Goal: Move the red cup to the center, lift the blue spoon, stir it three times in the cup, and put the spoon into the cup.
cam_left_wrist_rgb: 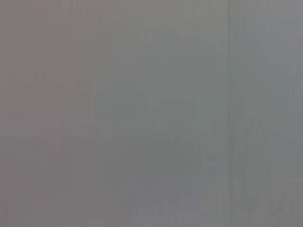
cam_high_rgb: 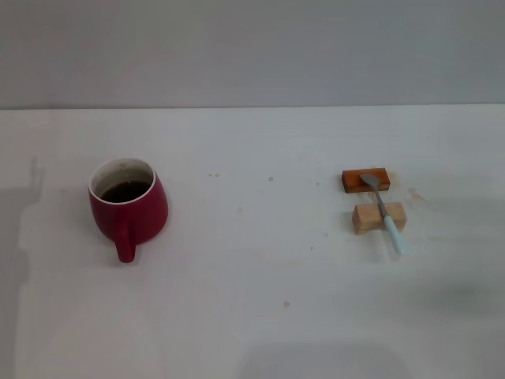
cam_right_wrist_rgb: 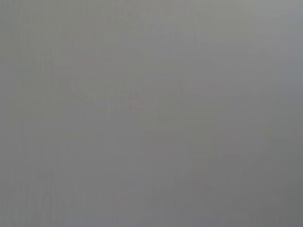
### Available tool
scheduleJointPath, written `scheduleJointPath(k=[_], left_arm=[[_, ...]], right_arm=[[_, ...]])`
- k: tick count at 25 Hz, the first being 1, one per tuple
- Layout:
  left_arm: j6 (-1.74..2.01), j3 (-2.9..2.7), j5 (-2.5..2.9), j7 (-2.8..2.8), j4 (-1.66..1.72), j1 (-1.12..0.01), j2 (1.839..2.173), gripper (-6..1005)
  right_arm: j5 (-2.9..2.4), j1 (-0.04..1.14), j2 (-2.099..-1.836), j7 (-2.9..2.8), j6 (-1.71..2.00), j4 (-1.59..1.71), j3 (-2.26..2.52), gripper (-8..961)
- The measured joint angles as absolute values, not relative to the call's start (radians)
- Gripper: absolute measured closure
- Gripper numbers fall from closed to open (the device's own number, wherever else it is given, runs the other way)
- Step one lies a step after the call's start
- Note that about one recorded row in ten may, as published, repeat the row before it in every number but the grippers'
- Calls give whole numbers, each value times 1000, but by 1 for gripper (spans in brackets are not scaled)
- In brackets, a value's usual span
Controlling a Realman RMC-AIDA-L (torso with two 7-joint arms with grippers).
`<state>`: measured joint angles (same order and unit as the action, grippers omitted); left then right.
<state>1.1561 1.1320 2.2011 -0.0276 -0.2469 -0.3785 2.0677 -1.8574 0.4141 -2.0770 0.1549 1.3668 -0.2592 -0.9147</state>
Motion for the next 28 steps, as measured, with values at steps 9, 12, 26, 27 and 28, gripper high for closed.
scheduleJointPath(k=[9, 12, 26, 27, 28], left_arm=[[1145, 1132, 2204, -28, -250, -379, 2068, 206], [1127, 1127, 2207, -39, -244, -383, 2069, 205], [1055, 997, 2209, -328, -201, -377, 2071, 638], [1054, 974, 2209, -374, -201, -375, 2072, 674], [1045, 929, 2209, -464, -201, -374, 2073, 709]], right_arm=[[-1858, 413, -2078, 155, 1368, -259, -918, 207], [-1858, 413, -2078, 155, 1367, -259, -918, 206], [-1858, 410, -2076, 155, 1368, -255, -919, 205], [-1858, 410, -2076, 155, 1369, -255, -919, 205], [-1858, 410, -2075, 155, 1369, -255, -919, 206]])
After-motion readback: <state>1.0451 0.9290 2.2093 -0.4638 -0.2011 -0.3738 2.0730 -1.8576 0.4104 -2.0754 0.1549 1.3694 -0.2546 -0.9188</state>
